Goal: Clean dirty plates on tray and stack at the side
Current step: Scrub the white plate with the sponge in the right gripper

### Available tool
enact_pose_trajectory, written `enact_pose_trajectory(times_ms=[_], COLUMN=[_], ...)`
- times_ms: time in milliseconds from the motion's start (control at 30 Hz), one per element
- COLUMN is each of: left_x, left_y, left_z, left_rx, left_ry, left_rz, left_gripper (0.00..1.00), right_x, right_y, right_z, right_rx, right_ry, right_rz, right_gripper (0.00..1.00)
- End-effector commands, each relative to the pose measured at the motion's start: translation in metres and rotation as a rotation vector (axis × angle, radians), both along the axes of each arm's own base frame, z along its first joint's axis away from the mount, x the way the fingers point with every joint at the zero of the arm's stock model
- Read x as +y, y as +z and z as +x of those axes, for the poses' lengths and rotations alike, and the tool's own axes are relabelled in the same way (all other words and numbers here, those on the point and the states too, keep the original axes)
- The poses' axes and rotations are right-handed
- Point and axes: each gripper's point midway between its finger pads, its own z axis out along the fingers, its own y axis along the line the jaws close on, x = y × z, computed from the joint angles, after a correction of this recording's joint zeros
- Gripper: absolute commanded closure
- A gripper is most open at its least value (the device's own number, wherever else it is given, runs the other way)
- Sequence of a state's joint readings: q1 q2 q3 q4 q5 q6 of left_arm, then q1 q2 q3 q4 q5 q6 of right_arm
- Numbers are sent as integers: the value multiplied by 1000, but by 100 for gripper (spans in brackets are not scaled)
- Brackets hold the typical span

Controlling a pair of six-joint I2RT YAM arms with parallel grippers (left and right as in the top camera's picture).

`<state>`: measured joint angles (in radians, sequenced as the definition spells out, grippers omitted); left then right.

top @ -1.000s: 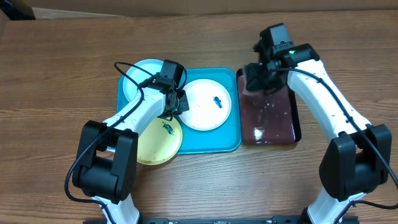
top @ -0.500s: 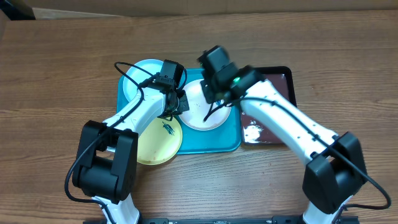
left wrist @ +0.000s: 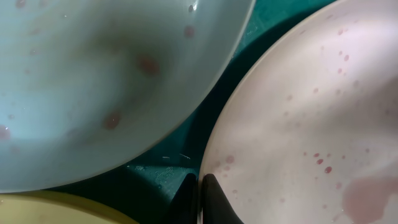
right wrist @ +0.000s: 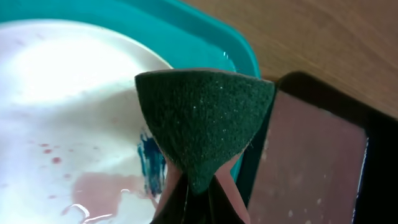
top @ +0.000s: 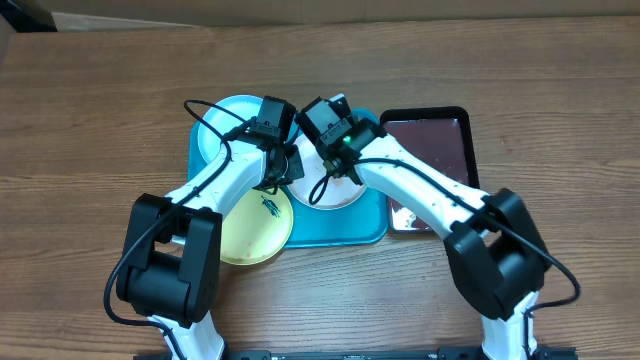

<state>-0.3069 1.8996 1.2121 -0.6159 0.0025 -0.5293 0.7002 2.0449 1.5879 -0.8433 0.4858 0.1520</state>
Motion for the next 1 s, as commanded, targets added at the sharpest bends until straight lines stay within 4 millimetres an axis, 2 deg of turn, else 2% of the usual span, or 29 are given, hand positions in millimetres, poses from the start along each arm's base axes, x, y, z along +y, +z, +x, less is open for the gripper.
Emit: enact_pose_trajectory(times_ms=[0,467,733,967], left_x=[8,8,8,8], left_y=[-7,-7,-7,-7], left_z=[-4,-4,-4,-4], left_rx=[20,21,21,20], left_ry=[27,27,27,16], left_rz=[30,30,31,33], left_gripper=[96,96,96,96], right_x=[-6,0,-4,26], right_y=[-4,-38,-74,-92], right_z=[7,0,-8,-30], right_rx=[-19,59,108,283], right_ry=[-16,-5,-35,-7], right_rz=[-50,-41,-54,160], right_gripper=[96,96,96,96])
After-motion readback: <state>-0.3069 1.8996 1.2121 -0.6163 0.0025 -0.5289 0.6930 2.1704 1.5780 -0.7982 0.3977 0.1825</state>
